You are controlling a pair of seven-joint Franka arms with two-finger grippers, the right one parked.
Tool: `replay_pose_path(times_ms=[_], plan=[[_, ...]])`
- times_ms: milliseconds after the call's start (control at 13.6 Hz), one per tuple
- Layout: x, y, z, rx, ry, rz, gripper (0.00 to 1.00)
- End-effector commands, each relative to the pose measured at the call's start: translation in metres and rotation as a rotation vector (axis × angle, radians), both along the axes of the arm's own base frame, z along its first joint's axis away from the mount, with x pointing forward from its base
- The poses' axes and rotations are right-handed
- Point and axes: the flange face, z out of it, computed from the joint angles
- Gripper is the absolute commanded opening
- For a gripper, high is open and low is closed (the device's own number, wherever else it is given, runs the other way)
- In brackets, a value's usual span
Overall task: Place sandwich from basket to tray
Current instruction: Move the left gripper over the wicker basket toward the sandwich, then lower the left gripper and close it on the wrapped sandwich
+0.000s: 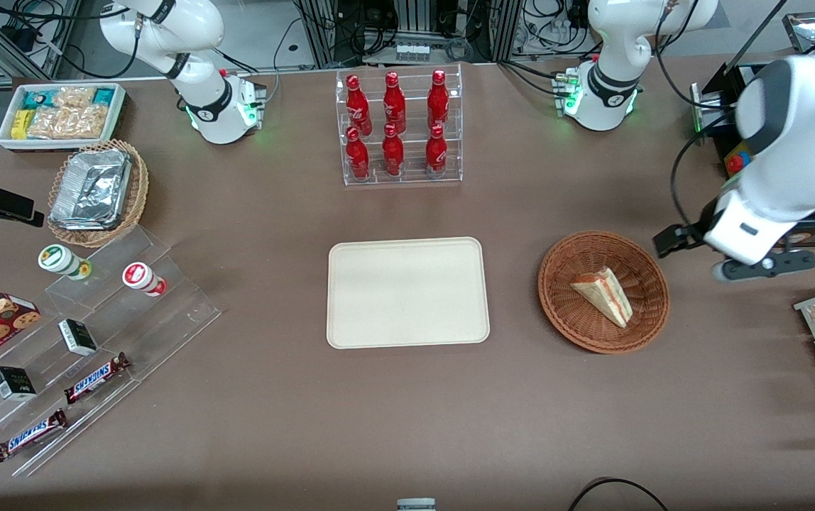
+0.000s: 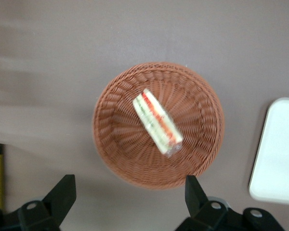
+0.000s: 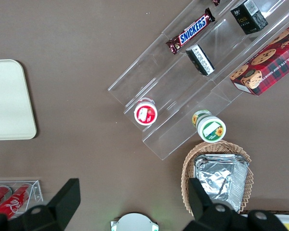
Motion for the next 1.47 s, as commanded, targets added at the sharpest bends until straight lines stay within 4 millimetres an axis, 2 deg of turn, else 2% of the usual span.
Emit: replay_pose_path(times_ms=[0,73,220,587,1028,1101,1174,1248,1321,1394], plan=[[-0.021,-0.009,-0.037,0.009,-0.061,0.130,1.00],[-0.026,-0.018,-0.052,0.000,-0.079,0.197,1.00],[-0.031,-0.023,-0.077,-0.021,-0.119,0.361,1.00],[-0.030,-0.034,-0.147,-0.029,-0.083,0.403,1.00],[-0.029,-0.035,-0.194,-0.042,-0.078,0.407,1.00],[-0.028,-0.035,-0.199,-0.044,-0.079,0.408,0.95],[-0.028,-0.035,-0.203,-0.046,-0.079,0.412,0.71],[-0.028,-0.035,-0.206,-0.045,-0.074,0.424,0.34],[-0.027,-0.035,-0.210,-0.044,-0.071,0.426,0.05],[-0.026,-0.036,-0.209,-0.045,-0.074,0.425,0.00]])
